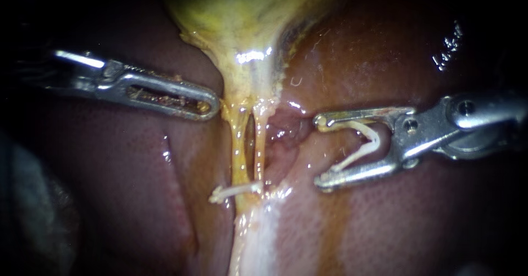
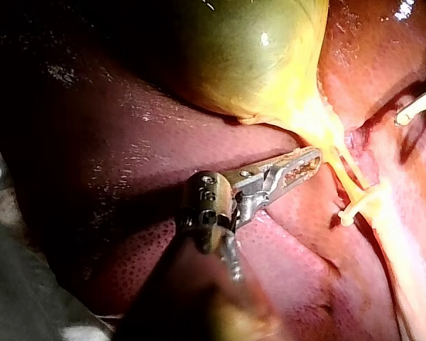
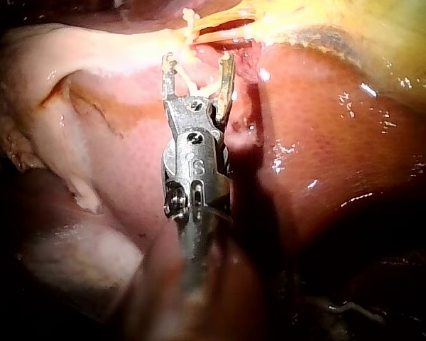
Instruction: Clipping second clip left tube
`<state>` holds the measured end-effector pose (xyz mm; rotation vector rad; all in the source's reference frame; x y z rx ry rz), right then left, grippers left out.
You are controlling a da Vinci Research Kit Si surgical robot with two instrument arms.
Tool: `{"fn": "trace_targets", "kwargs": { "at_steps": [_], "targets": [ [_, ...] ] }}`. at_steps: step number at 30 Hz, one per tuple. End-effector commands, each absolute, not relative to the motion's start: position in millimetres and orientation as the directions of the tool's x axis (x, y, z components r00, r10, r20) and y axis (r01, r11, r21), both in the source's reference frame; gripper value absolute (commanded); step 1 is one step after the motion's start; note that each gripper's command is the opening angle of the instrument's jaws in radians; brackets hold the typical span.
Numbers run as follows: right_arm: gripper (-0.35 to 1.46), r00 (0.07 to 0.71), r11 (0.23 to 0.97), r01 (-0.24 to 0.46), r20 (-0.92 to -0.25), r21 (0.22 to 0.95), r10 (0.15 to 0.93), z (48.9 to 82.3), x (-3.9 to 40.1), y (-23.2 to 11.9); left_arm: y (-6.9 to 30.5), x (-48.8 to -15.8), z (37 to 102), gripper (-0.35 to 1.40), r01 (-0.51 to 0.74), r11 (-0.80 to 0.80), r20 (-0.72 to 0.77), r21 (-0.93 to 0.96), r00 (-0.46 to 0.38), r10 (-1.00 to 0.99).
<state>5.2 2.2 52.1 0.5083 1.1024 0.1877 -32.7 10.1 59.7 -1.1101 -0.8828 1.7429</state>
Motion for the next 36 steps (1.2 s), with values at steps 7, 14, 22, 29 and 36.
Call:
{"fn": "trace_targets", "kwargs": {
  "at_steps": [7, 14, 22, 29, 36],
  "targets": [
    [0.5, 0.45, 0.87, 0.106, -0.803, 0.482, 0.39, 52.1, 5.2, 2.1, 11.3, -29.5, 55.6, -0.35, -0.288, -0.361, -0.304, -0.887, -0.225, 0.926],
    [0.5, 0.448, 0.865, 0.117, -0.803, 0.487, 0.392, 51.7, 6.1, 1.9, 11.5, -29.1, 53.5, -0.35, -0.295, -0.353, -0.298, -0.888, -0.218, 0.93],
    [0.5, 0.436, 0.802, 0.082, -0.745, 0.592, 0.505, 51.4, 10.6, 0.5, 11.4, -29.3, 53.8, -0.35, -0.297, -0.354, -0.299, -0.887, -0.217, 0.929],
    [0.5, 0.396, 0.738, 0.071, -0.698, 0.671, 0.596, 52.3, 14.4, -0.8, 11.3, -29.4, 53.6, -0.35, -0.298, -0.354, -0.299, -0.887, -0.216, 0.93],
    [0.5, 0.403, 0.706, 0.051, -0.662, 0.706, 0.632, 54.2, 15.6, -1.2, 11.2, -29.6, 53.6, -0.35, -0.298, -0.354, -0.299, -0.886, -0.215, 0.93]
  ]
}}
